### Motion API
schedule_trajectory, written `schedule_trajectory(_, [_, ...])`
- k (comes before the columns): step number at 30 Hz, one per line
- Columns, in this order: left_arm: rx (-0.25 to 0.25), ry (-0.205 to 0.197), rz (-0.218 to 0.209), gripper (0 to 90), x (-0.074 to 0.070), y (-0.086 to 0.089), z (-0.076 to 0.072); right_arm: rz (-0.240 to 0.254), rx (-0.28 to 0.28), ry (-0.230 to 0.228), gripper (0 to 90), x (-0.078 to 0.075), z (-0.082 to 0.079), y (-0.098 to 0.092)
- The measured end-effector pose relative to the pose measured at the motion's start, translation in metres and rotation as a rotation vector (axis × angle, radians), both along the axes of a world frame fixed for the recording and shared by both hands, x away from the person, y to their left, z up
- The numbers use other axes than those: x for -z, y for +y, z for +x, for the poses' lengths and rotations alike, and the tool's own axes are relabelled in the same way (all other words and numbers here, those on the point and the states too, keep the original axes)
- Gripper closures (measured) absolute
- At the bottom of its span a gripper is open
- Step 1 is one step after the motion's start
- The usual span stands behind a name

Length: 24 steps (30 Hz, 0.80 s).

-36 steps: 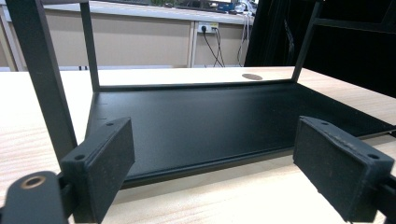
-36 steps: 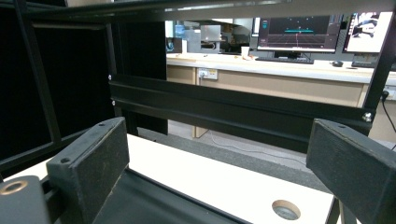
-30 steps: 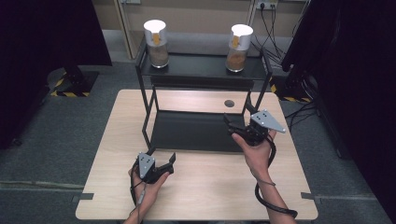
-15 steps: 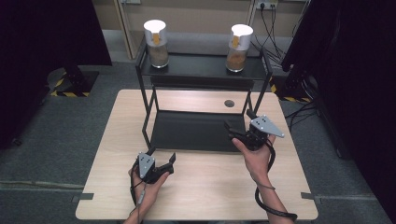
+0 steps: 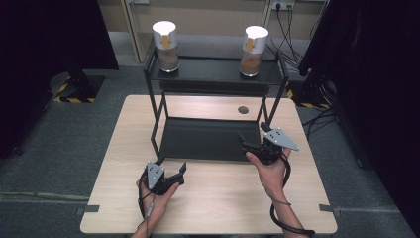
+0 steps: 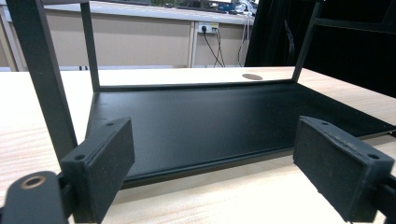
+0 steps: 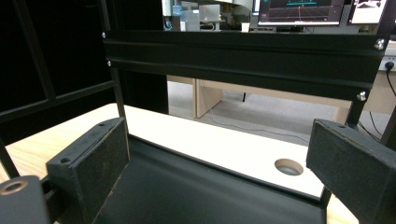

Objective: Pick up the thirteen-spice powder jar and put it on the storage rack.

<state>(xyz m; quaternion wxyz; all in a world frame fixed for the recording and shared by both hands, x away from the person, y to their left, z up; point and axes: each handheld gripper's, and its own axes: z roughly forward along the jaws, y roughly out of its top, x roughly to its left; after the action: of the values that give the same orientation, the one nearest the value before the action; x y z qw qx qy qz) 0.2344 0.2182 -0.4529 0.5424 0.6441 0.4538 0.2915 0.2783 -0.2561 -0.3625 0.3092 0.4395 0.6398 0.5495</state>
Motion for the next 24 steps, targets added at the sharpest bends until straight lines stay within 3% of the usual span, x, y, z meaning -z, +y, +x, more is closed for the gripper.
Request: schedule_trajectory(24, [-0.001,-0.001,0.0,12.1,0.0,0.0,0.0,-0.013,-0.007,0.049,6.1,0.024,-0.007,0.001])
